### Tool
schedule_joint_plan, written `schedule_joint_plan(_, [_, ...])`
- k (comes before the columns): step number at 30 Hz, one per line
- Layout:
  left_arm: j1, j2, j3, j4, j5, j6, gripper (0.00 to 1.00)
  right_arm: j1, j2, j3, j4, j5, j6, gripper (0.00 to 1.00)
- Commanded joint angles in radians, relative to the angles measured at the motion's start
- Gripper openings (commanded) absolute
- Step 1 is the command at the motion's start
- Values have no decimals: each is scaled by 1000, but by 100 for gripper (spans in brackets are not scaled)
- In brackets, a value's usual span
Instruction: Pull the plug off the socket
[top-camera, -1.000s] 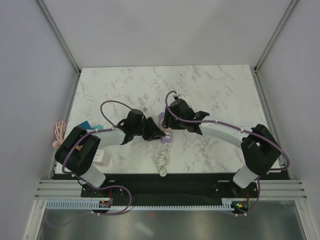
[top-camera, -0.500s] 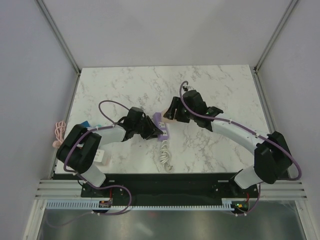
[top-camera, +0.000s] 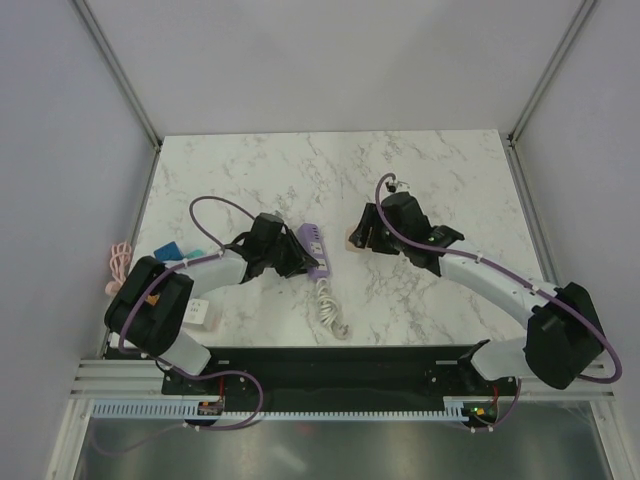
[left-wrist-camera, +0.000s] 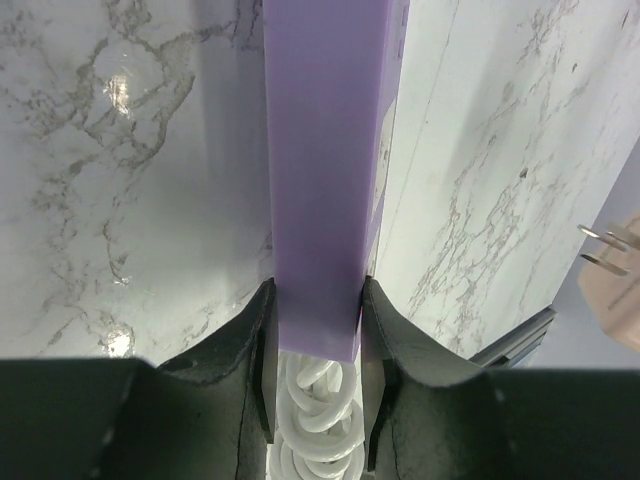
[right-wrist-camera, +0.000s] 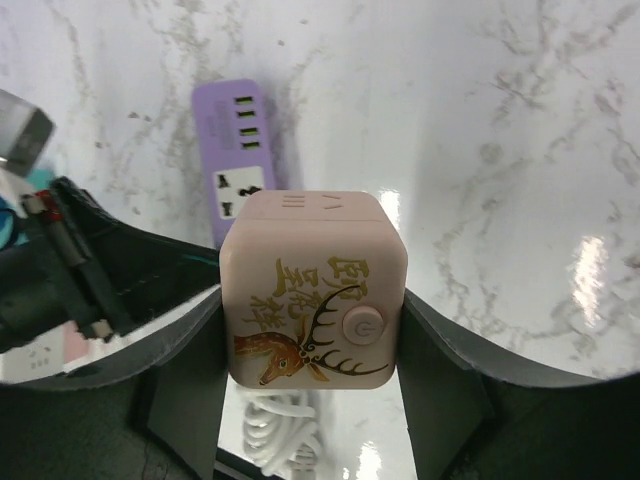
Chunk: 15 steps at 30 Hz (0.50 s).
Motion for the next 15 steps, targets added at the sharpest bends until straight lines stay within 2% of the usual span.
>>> schedule_joint_plan(1, [11, -4, -13, -67, -52, 110, 2, -1, -96, -66, 11, 97, -48, 0])
schedule_joint_plan(9, [13, 18, -25, 32, 25, 138, 2, -1, -245, -223, 75, 282, -80, 0])
schedule_joint_plan(15, [13, 32, -24, 60, 74, 156, 2, -6, -280, -300, 106, 330, -62, 0])
